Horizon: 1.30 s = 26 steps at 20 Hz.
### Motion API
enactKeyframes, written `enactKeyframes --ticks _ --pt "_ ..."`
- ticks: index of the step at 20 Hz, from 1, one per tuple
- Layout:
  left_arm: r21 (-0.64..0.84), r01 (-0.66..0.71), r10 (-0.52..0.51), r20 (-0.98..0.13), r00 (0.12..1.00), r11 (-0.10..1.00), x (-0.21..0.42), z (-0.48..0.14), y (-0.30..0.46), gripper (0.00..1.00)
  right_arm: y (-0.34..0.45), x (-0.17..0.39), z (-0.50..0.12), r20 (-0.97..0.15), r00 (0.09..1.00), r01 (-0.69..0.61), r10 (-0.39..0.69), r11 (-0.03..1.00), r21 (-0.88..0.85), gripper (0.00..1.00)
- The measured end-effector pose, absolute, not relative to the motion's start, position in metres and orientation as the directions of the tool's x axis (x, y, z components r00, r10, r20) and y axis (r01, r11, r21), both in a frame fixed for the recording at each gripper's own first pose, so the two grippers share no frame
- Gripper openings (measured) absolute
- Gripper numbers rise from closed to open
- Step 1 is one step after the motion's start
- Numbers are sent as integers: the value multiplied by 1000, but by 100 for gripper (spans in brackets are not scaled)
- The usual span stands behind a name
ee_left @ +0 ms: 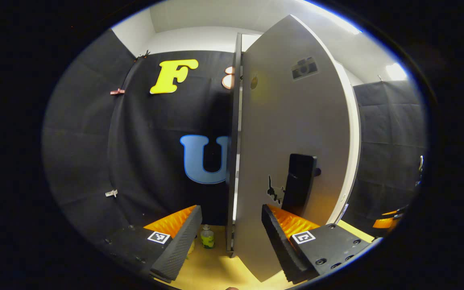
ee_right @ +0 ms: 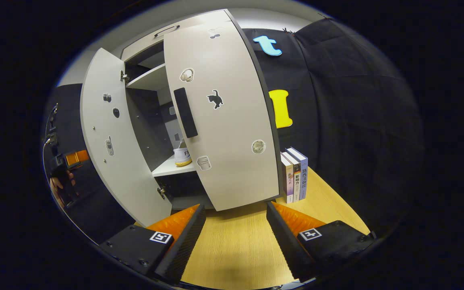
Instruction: Grab one shoe with the right hand and put it into the shoe cabinet, grab the other shoe with the left hand and put it into the shoe cabinet; then close the right door with the right hand and the left door with the left hand.
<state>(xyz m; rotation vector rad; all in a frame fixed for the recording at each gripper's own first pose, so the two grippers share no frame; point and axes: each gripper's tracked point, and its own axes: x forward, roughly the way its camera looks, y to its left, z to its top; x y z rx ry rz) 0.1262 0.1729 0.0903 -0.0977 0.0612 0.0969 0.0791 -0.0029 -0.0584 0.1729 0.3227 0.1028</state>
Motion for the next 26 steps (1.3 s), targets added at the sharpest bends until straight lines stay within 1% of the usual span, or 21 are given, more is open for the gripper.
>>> enactKeyframes --ticks 4,9,12,15,18,20,21,22,26 --pt "-195 -98 82 -90 993 976 142 86 140 94 -24 83 -60 -325 937 -63 129 976 206 98" --pt "-199 -31 14 -87 996 979 167 94 67 94 -58 93 -49 -323 939 -53 121 976 213 98" --pt "-165 -27 13 -87 996 986 174 95 31 94 -79 101 -41 -304 945 -50 119 973 224 98" --pt "-134 -66 57 -73 996 989 162 88 9 94 -96 109 -42 -300 946 -50 120 972 230 98" --pt "-154 -87 73 -90 993 984 140 67 -7 94 -108 115 -42 -291 949 -59 121 975 214 98" --pt "-172 -110 93 -102 990 979 123 56 -11 94 -111 120 -42 -282 949 -86 142 976 200 98" --pt "-180 -127 110 -100 989 975 115 52 -10 92 -113 123 -41 -277 949 -103 154 976 190 98" --pt "-188 -148 132 -97 986 971 106 49 -9 94 -114 125 -41 -272 948 -119 165 977 178 98" --pt "-204 -238 224 -92 970 949 72 43 -3 94 -110 127 -31 -249 945 -175 211 972 159 98"
